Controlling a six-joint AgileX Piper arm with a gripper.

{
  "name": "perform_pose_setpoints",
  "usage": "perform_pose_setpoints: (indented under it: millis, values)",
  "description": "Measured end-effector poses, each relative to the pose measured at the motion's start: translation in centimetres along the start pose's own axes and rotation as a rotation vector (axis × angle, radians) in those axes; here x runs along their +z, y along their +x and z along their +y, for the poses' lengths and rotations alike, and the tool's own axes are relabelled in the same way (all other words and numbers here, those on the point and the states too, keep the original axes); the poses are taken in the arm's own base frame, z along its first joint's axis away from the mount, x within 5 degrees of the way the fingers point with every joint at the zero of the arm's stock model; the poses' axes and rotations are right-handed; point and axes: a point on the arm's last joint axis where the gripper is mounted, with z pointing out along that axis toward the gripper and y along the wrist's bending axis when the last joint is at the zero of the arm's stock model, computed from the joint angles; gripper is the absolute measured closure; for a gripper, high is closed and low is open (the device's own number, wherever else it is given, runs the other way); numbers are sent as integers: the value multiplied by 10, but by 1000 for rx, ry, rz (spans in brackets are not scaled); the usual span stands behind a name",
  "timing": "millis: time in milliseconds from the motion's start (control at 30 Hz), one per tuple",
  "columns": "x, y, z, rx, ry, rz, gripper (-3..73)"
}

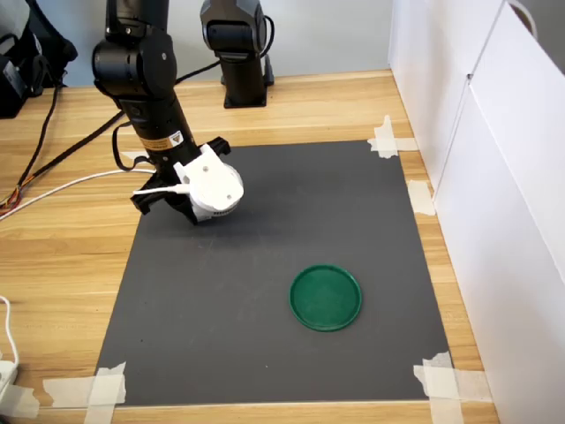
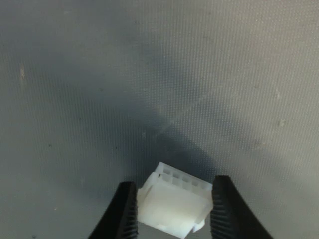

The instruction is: Grasp a white terminal and put it in the green lid.

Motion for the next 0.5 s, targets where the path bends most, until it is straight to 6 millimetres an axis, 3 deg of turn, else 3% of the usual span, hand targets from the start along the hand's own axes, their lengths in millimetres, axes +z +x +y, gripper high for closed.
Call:
perform_pose_setpoints:
  millis: [133, 300, 500]
  values:
    - [-4, 1, 2, -7, -10, 8, 353]
    - [-27, 1, 6, -20, 37, -24, 353]
    - [-59, -26, 17, -81, 40, -44, 353]
